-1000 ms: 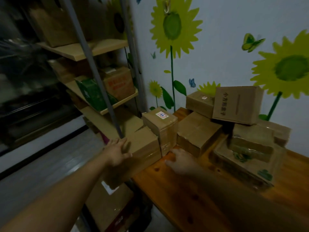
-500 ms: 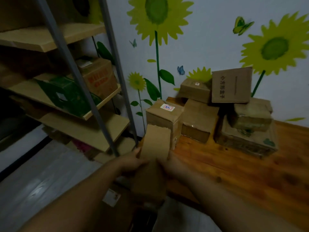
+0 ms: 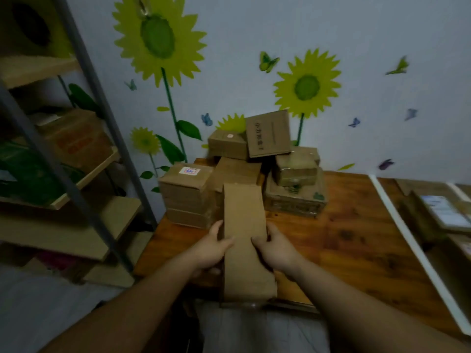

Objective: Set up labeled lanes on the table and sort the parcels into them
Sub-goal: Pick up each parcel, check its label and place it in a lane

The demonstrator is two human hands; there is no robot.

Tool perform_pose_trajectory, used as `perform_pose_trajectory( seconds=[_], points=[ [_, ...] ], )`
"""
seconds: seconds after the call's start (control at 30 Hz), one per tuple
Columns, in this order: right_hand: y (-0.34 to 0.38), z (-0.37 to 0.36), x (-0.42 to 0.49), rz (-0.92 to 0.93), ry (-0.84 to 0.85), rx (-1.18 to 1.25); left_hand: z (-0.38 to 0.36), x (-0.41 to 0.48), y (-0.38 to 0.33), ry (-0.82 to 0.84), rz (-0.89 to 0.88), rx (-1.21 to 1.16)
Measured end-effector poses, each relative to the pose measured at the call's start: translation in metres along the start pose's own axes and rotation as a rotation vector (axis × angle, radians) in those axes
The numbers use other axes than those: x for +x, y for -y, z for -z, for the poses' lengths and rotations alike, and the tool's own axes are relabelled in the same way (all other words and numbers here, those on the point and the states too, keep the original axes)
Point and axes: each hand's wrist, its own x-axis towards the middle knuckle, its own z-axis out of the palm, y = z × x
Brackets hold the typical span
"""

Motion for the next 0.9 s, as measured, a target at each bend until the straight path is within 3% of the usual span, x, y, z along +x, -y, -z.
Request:
perform_pose_trajectory(
  seconds=[0.1,0.23,0.4,0.53,0.63,0.9],
  points=[
    [-0.013,0.060,-0.015,0.070,-0.089,0.082,-0.041,0.002,-0.033,-0.015,-0.078,-0.109],
    [-0.032,0.136,-0.039,0.188,-0.226,0.147,-0.106,0.000,-0.079,-0.076,-0.213,-0.077],
    [-0.055,0.208,-0.066,0.204,-0.336,0.376,-0.173,-0.004,-0.117,0.044,-0.069,-0.165],
    [-0.063,0.245,-0.081,0.181,-0.336,0.231,-0.206,-0.009,-0.136,0.077,-0.089,-0.235],
    [-0.067,0.265,-0.085,0.055,-0.361,0.089,-0.221,-0.009,-0.152,0.052,-0.158,-0.244],
    [-0.072,0.295,-0.092,0.114,-0.526,0.228,-0.225,0.002,-0.186,0.070,-0.475,-0.109]
  ],
)
